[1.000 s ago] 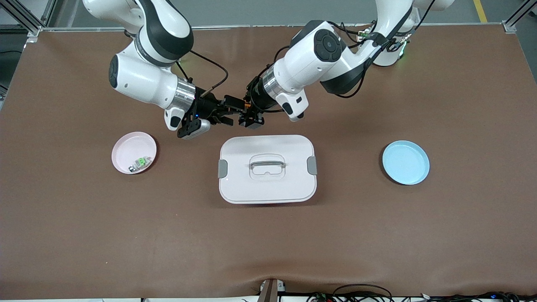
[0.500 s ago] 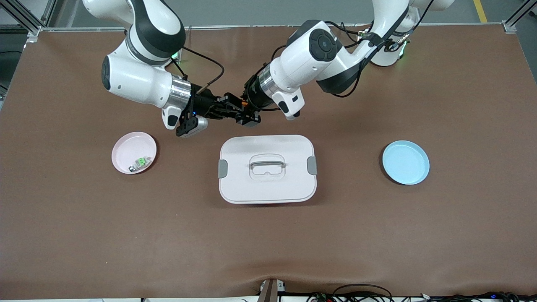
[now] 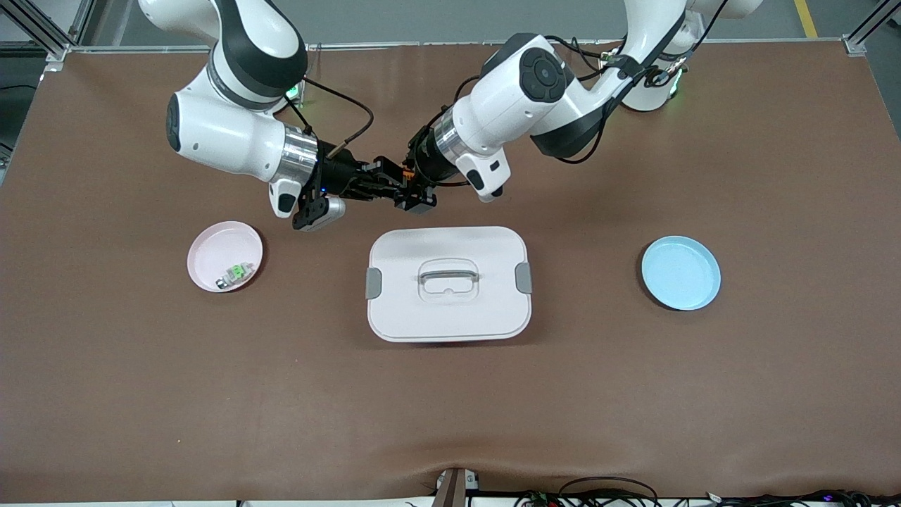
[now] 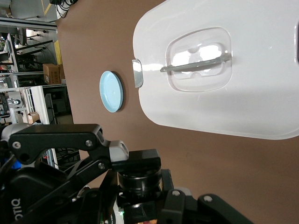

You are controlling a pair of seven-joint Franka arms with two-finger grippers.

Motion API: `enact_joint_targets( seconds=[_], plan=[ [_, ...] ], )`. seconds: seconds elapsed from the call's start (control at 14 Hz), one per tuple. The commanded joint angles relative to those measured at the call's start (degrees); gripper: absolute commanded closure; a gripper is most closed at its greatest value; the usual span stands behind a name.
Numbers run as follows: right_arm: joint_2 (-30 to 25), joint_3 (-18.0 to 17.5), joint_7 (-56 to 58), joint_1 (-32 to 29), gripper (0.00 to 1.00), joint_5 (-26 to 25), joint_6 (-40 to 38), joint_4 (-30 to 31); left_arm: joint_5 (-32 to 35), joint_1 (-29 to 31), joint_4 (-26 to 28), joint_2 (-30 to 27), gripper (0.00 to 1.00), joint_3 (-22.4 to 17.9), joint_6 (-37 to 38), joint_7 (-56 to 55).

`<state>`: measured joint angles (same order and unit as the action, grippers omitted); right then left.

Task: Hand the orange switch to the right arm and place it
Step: 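Grasp the switch with the right gripper while the left gripper opens, then carry the switch to the white plate while the left gripper withdraws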

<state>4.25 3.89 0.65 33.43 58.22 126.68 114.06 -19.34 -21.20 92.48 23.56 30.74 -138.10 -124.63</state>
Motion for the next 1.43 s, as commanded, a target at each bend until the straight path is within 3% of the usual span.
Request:
enact_joint_targets(
  seconds=[0.0,0.43,0.79,1.14,1.36],
  plan=[
    [-0.6,0.0,0.7,-1.4,1.0,-0.4,-0.9,0.8,0.2,1.2,-0.9,-0.5,0.0,-0.3,0.5,0.4],
    [-0.4,0.1,2.0,-1.5,1.0,-1.7,-1.2,-0.7,0.8,1.5,-3.0,-0.6,0.0,-0.5,0.3,1.3],
    [-0.6,0.1,10.0,-3.7,1.0,-22.9,-5.9,-3.7,2.4,4.0,-2.7,-1.4,0.0,-0.9,2.4,24.2],
    [-1.1,0.2,26.9,-11.1,1.0,-33.1,-15.2,-4.3,14.0,8.8,-3.0,-4.7,0.0,-0.9,18.2,43.2],
    [-2.3,0.1,34.0,-15.0,1.0,-46.2,-21.6,-4.1,14.2,15.3,-2.9,-6.3,0.0,-0.9,24.0,60.1]
  ],
)
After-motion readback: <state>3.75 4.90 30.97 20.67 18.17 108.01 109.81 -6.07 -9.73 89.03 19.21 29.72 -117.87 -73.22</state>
